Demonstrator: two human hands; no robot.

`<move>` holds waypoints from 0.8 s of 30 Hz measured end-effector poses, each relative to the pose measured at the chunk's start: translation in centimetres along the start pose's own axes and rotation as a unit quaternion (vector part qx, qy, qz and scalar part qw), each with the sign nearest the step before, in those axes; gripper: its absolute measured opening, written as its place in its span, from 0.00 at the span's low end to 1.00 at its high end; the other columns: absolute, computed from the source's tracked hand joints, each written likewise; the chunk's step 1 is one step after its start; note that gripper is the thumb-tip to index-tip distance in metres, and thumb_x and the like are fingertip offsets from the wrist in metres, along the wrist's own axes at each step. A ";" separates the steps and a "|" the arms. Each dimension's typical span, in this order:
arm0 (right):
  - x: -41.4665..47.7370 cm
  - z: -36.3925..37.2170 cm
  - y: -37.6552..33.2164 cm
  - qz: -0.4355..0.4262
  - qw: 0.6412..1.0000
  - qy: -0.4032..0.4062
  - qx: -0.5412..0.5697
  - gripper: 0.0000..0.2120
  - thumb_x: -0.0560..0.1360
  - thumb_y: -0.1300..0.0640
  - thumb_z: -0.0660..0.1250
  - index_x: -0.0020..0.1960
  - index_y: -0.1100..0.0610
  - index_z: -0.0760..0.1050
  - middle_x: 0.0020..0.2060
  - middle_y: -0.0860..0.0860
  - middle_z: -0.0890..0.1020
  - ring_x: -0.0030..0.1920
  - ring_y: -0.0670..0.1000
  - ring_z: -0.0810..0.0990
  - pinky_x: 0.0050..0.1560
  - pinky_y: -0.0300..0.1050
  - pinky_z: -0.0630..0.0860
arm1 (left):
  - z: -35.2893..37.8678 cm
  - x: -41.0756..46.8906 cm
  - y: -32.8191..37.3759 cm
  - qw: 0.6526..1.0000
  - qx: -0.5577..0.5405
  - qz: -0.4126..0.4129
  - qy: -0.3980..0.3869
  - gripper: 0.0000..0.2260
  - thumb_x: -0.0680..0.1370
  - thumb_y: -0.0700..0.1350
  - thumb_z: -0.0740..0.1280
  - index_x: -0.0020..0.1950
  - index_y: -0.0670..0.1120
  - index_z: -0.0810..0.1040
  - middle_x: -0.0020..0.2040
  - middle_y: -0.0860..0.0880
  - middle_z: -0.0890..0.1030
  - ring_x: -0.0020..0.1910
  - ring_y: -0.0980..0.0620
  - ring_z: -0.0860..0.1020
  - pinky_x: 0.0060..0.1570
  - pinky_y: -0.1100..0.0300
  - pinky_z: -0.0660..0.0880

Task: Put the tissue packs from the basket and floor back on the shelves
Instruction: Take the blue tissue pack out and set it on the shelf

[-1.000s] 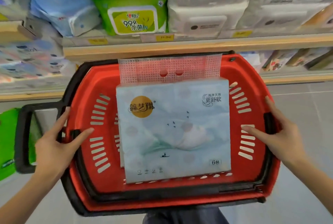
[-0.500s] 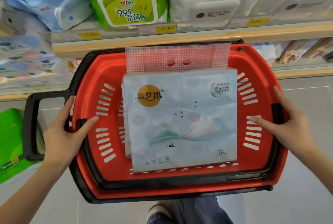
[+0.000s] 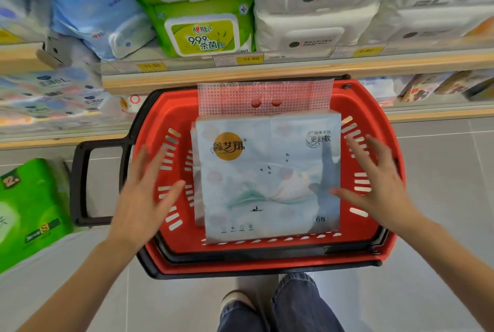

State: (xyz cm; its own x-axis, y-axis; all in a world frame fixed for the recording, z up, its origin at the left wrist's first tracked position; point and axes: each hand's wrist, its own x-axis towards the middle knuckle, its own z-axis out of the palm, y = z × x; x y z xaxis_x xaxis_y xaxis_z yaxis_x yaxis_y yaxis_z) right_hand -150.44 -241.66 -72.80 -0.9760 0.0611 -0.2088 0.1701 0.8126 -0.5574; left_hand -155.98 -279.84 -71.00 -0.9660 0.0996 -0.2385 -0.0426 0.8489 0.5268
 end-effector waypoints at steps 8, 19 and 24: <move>1.2 5.0 -1.0 0.023 0.992 -0.085 0.087 0.52 0.60 0.47 0.76 0.70 0.38 0.43 0.64 0.59 0.62 0.56 0.52 0.67 0.53 0.38 0.65 | 6.3 0.7 2.1 0.978 -0.075 0.018 -0.192 0.48 0.62 0.67 0.68 0.68 0.72 0.35 0.78 0.46 0.47 0.75 0.45 0.55 0.70 0.46 0.61; 0.8 3.3 -2.8 0.007 0.993 -0.045 0.112 0.54 0.58 0.50 0.79 0.71 0.39 0.46 0.63 0.57 0.66 0.61 0.54 0.68 0.55 0.37 0.64 | 5.4 0.4 2.8 0.982 -0.125 0.061 -0.126 0.53 0.60 0.60 0.75 0.70 0.69 0.39 0.75 0.58 0.52 0.70 0.69 0.50 0.61 0.83 0.49; 0.0 -1.7 -7.2 -0.030 0.992 -0.011 0.120 0.52 0.57 0.41 0.72 0.70 0.32 0.42 0.69 0.56 0.61 0.68 0.51 0.61 0.67 0.47 0.62 | -0.7 -0.7 5.8 0.986 -0.108 0.085 -0.097 0.52 0.61 0.59 0.74 0.69 0.71 0.37 0.72 0.64 0.53 0.67 0.77 0.51 0.63 0.79 0.51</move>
State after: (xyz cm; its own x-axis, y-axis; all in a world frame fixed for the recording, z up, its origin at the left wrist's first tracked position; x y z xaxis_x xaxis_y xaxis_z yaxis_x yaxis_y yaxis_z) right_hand -151.92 -246.54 -67.44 -0.9826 0.0014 -0.1859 0.1416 0.6535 -0.7436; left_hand -155.75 -275.34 -67.24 -0.8973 0.3472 -0.2725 0.0431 0.6834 0.7288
